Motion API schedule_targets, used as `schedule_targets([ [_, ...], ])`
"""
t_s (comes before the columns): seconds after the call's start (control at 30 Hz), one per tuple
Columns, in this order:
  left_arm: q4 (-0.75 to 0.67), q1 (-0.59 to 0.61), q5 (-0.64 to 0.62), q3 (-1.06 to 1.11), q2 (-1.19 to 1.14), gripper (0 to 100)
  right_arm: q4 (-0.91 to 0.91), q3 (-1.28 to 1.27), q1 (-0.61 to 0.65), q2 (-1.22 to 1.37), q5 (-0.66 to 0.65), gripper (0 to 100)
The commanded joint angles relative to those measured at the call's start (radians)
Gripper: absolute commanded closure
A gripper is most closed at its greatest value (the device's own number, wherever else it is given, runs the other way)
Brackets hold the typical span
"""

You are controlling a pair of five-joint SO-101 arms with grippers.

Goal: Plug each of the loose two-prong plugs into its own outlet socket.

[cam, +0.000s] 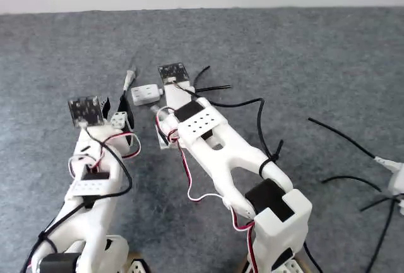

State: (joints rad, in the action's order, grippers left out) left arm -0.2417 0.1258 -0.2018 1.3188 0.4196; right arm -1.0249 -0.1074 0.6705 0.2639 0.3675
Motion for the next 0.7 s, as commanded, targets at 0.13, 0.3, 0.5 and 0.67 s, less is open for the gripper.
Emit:
schedule_targets([
  [0.13,0.186,0.043,-0.014,-0.139,0.026,88,0.093,0.064,0.012,-0.008,0.017,80.8],
  [0.3,0.169,0.084,-0.008,-0.154,0.02,88,0.128,0.155,0.03,0.064,0.014,80.7],
  [0.5,0.153,0.196,-0.118,-0.208,0.017,88,0.041,0.358,0.042,0.222,0.012,80.7],
  [0.67,0.155,0.213,-0.173,-0.209,0.017,88,-0.09,0.554,0.042,0.381,0.012,80.7],
])
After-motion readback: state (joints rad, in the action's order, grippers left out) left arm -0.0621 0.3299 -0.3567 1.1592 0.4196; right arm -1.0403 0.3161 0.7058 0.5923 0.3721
